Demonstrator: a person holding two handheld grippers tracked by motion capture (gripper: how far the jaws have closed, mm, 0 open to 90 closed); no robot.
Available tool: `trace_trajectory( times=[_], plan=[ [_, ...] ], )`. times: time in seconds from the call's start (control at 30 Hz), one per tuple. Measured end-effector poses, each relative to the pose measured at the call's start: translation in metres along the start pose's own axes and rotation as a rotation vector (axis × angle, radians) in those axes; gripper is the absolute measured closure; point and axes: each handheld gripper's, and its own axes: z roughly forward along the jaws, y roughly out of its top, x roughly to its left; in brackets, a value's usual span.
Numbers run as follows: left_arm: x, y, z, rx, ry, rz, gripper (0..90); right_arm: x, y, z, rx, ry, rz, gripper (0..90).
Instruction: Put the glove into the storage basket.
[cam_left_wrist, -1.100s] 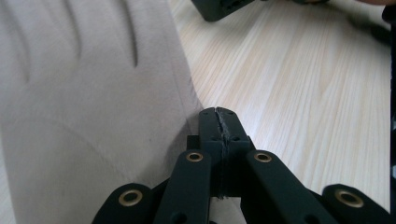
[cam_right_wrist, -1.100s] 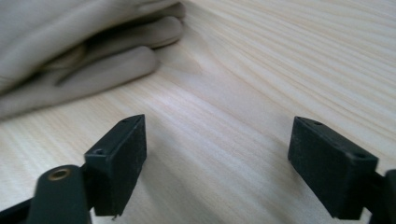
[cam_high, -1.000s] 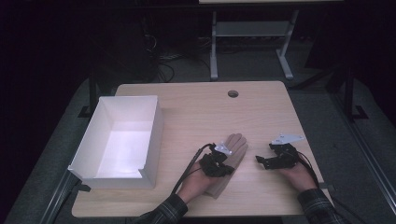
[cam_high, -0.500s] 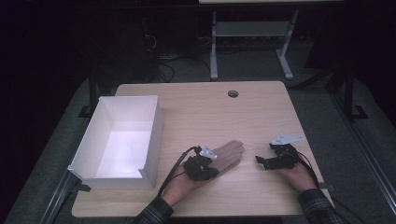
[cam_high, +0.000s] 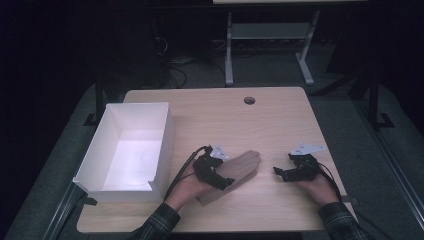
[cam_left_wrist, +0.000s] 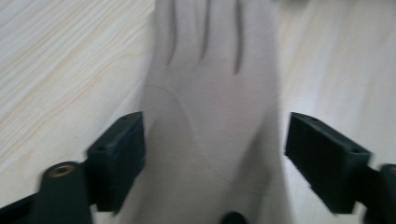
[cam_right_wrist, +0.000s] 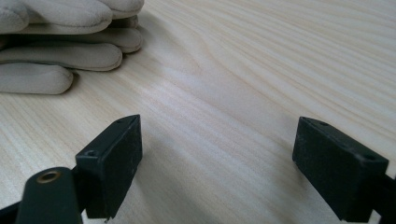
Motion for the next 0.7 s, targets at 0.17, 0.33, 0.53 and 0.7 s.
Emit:
trace_trajectory(
  times=[0.17,0.33,0.53,0.7],
  plan=[
    [-0.001,-0.003,0.015,0.043,0.015,0.014,14.0,0.000,0.000,0.000,0.000,0.000,0.000,15.4],
    [-0.002,-0.006,0.017,0.046,-0.012,0.000,16.9,0.000,0.000,0.000,0.000,0.000,0.001,15.4],
    [-0.004,-0.009,0.014,0.033,-0.053,0.007,35.0,0.000,0.000,0.000,0.001,0.000,0.002,15.4],
    [-0.007,-0.009,0.012,0.033,-0.118,-0.036,61.2,0.001,0.000,0.000,0.002,-0.001,0.005,15.3]
  ],
)
